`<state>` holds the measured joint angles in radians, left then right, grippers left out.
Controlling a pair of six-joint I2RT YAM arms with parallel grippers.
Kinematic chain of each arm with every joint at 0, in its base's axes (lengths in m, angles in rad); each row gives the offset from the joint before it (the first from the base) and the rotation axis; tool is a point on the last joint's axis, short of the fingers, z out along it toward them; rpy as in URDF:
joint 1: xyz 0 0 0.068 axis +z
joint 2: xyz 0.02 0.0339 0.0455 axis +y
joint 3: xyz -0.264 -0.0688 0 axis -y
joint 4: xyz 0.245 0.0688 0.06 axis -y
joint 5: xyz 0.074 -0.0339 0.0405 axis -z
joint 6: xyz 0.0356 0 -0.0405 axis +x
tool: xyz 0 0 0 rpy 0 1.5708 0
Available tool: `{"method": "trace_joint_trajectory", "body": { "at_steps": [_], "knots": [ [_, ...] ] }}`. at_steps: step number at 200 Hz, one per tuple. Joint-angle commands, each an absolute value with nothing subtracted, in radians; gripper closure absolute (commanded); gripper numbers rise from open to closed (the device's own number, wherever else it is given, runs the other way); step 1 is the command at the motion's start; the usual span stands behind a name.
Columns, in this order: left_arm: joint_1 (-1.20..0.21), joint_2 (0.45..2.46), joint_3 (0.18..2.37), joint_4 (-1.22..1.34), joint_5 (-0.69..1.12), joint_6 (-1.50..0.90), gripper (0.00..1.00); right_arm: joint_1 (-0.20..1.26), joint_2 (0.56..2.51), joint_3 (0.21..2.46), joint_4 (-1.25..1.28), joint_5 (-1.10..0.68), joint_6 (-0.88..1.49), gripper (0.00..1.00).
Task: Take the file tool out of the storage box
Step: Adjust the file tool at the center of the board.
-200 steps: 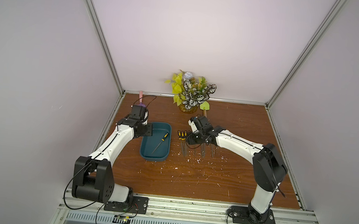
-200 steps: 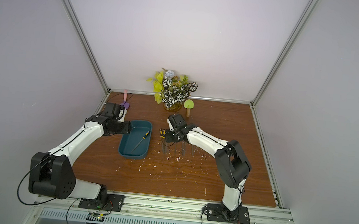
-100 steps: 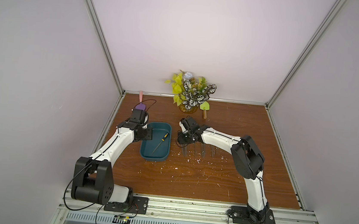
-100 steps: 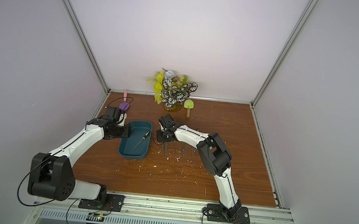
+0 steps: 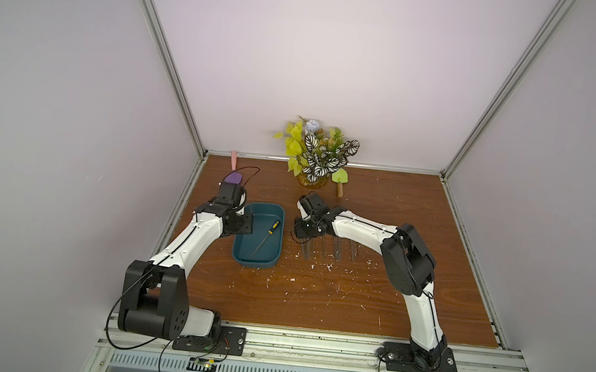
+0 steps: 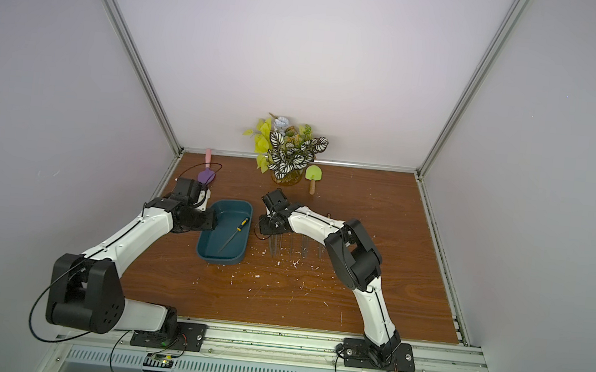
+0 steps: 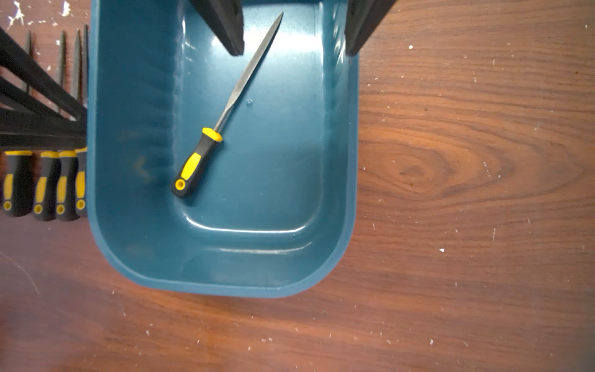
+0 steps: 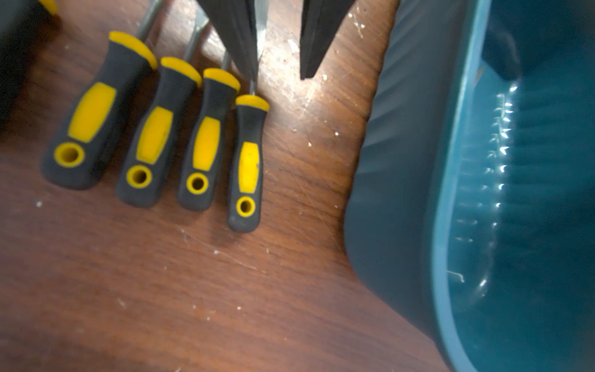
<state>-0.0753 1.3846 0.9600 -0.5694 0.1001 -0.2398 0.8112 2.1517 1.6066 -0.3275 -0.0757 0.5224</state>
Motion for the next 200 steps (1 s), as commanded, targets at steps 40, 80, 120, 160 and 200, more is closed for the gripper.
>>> {"method": "trace_joint_trajectory", "body": {
  "at_steps": [40,80,120,160,200],
  "knots": [
    [-0.063,1.358,0.947,-0.571,0.084,-0.231,0.47,0.824,2.166,1.617,-0.35,-0.045,0.512,0.71],
    [-0.063,1.358,0.943,-0.571,0.081,-0.227,0.48,0.828,2.184,1.628,-0.351,-0.054,0.512,0.71],
    [-0.063,1.359,0.94,-0.572,0.078,-0.227,0.48,0.831,2.206,1.648,-0.362,-0.055,0.512,0.71],
    [-0.064,1.359,0.935,-0.571,0.075,-0.224,0.48,0.847,2.216,1.669,-0.362,-0.081,0.535,0.71],
    [-0.064,1.358,0.928,-0.571,0.077,-0.227,0.48,0.85,2.223,1.682,-0.341,-0.13,0.598,0.7]
  ]
}}
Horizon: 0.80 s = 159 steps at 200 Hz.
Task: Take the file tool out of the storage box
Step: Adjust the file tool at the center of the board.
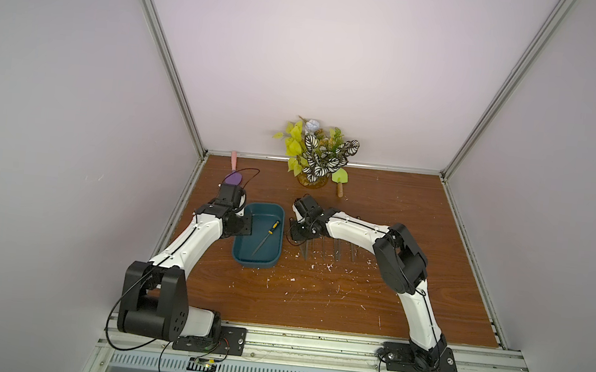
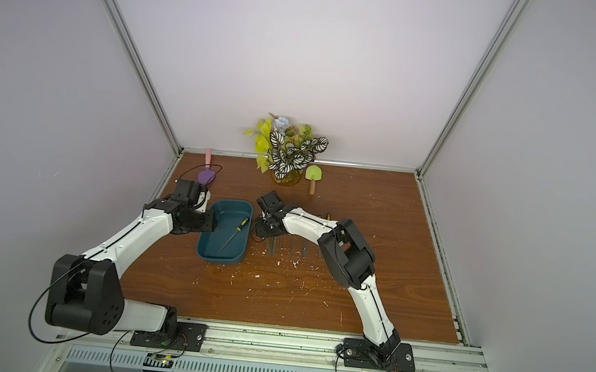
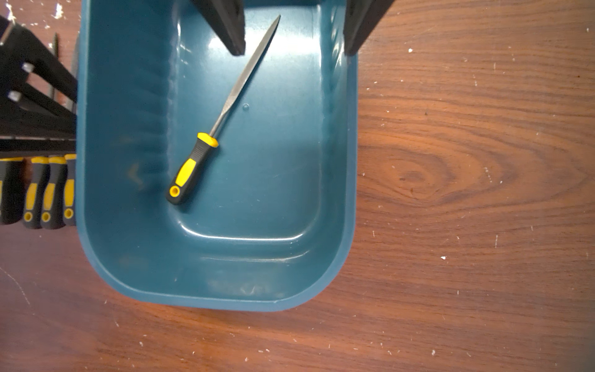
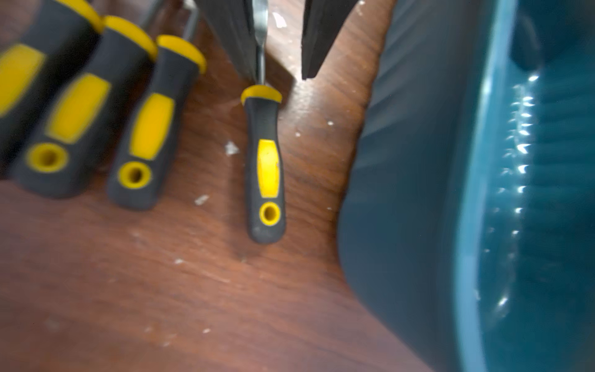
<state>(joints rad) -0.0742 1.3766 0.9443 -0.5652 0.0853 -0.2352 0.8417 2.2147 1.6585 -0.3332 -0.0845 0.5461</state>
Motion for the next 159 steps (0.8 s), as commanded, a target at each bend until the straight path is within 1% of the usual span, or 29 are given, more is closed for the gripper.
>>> {"method": "trace_joint_trajectory", "body": {
  "at_steps": [1,30,49,73,111,144,150,159],
  "knots": [
    [-0.064,1.357,0.928,-0.571,0.077,-0.227,0.48,0.851,2.223,1.682,-0.34,-0.131,0.6,0.7],
    [-0.063,1.353,0.921,-0.568,0.077,-0.227,0.48,0.849,2.231,1.679,-0.309,-0.158,0.644,0.69],
    [-0.063,1.351,0.919,-0.568,0.075,-0.225,0.48,0.849,2.251,1.7,-0.33,-0.138,0.646,0.73],
    [-0.063,1.348,0.919,-0.568,0.073,-0.222,0.48,0.849,2.262,1.717,-0.353,-0.104,0.636,0.75],
    [-0.063,1.353,0.921,-0.569,0.076,-0.221,0.48,0.855,2.269,1.717,-0.371,-0.053,0.62,0.8],
    [-0.063,1.35,0.922,-0.568,0.075,-0.218,0.49,0.862,2.28,1.714,-0.382,-0.031,0.618,0.88],
    [-0.063,1.349,0.922,-0.568,0.077,-0.219,0.49,0.862,2.281,1.712,-0.381,-0.029,0.619,0.94],
    [-0.063,1.348,0.922,-0.568,0.074,-0.218,0.48,0.862,2.281,1.709,-0.378,-0.031,0.624,1.0]
  ]
}}
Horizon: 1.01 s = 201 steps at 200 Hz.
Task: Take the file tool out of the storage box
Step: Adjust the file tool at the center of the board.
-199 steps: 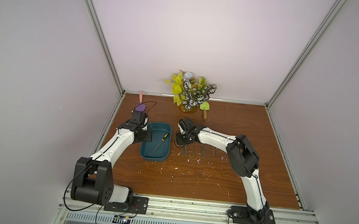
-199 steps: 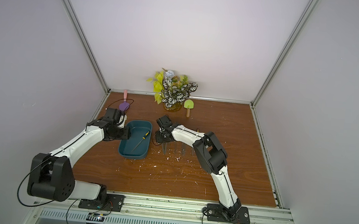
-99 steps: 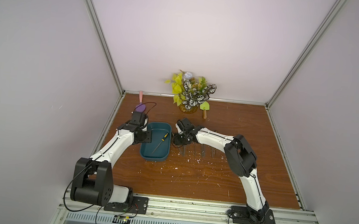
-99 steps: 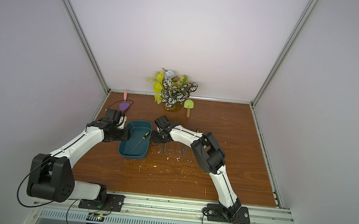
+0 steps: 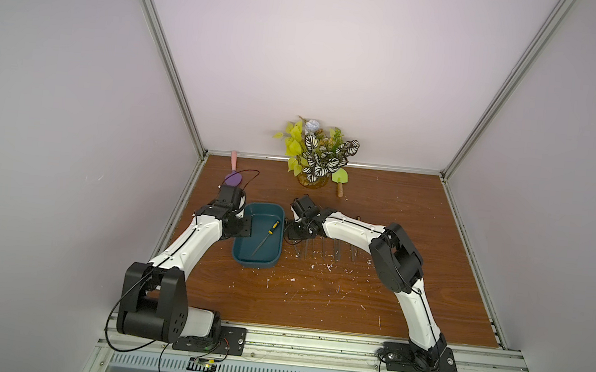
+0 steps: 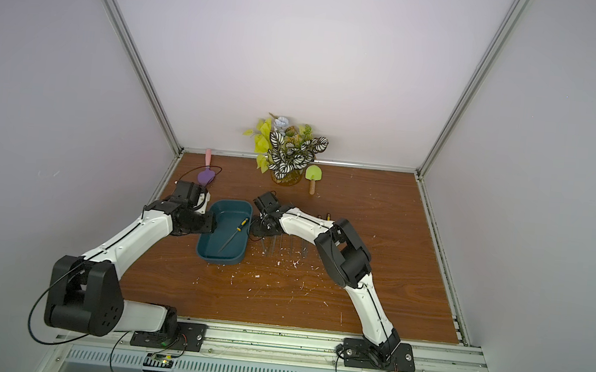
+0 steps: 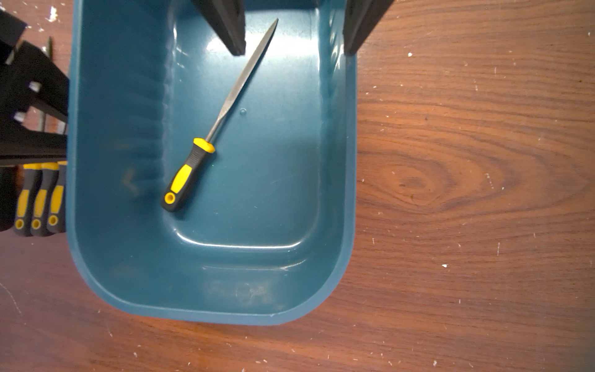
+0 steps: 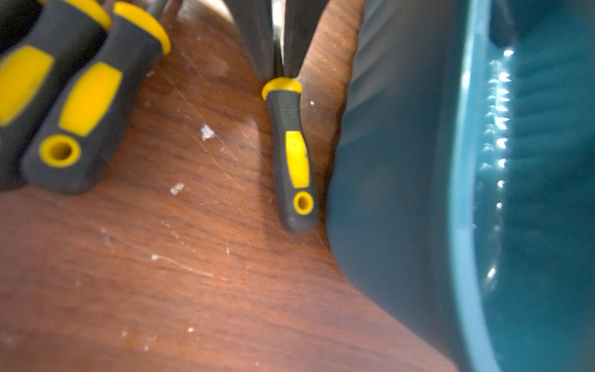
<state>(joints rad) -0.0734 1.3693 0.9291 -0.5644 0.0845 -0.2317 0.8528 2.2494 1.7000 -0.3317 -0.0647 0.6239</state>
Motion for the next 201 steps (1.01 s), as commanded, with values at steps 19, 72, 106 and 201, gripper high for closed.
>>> {"method": "trace_joint_trajectory", "body": {
  "at_steps": [19,72,106,201],
  "knots": [
    [-0.063,1.348,0.92,-0.568,0.076,-0.217,0.48,0.862,2.28,1.708,-0.37,-0.038,0.634,1.0],
    [-0.062,1.34,0.912,-0.568,0.078,-0.215,0.49,0.849,2.269,1.659,-0.272,-0.108,0.75,1.0],
    [-0.062,1.335,0.898,-0.565,0.081,-0.216,0.49,0.844,2.213,1.59,-0.204,-0.052,0.814,1.0],
    [-0.061,1.329,0.879,-0.555,0.093,-0.218,0.49,0.838,2.129,1.483,-0.189,0.086,0.891,1.0]
  ]
}}
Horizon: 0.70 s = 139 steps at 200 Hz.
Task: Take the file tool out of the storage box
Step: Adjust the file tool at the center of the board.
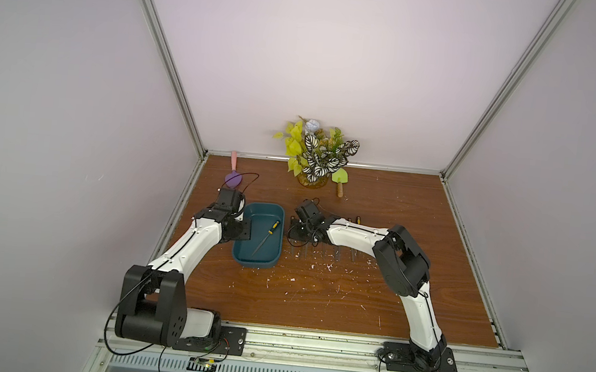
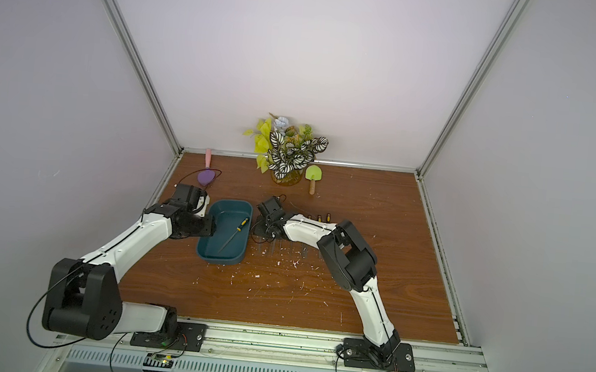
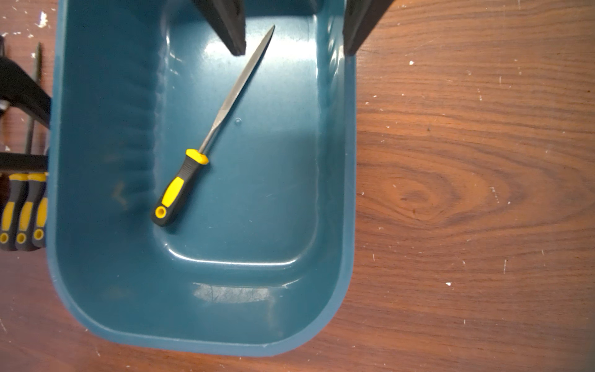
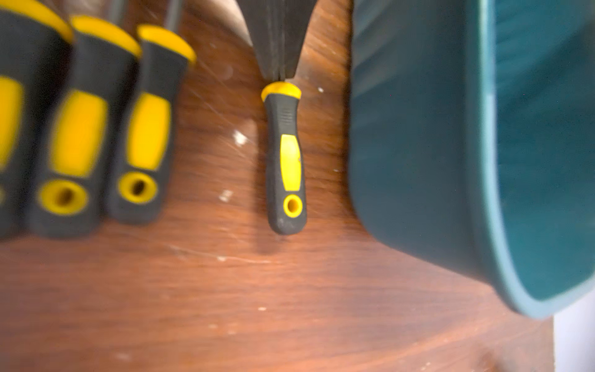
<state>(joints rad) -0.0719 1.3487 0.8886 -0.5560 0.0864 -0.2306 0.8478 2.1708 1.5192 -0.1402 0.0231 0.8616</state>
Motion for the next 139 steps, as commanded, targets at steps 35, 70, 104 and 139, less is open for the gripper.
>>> {"method": "trace_joint_trajectory", "body": {
  "at_steps": [35,70,104,139],
  "knots": [
    [-0.061,1.33,0.875,-0.55,0.095,-0.218,0.49,0.836,2.138,1.497,-0.198,0.086,0.891,1.0],
    [-0.061,1.326,0.872,-0.551,0.095,-0.217,0.49,0.837,2.132,1.494,-0.158,0.062,0.881,0.99],
    [-0.061,1.328,0.875,-0.55,0.098,-0.217,0.49,0.836,2.123,1.524,-0.162,0.051,0.853,0.86],
    [-0.061,1.322,0.878,-0.55,0.098,-0.22,0.48,0.835,2.107,1.526,-0.159,0.056,0.841,0.79]
  ]
}}
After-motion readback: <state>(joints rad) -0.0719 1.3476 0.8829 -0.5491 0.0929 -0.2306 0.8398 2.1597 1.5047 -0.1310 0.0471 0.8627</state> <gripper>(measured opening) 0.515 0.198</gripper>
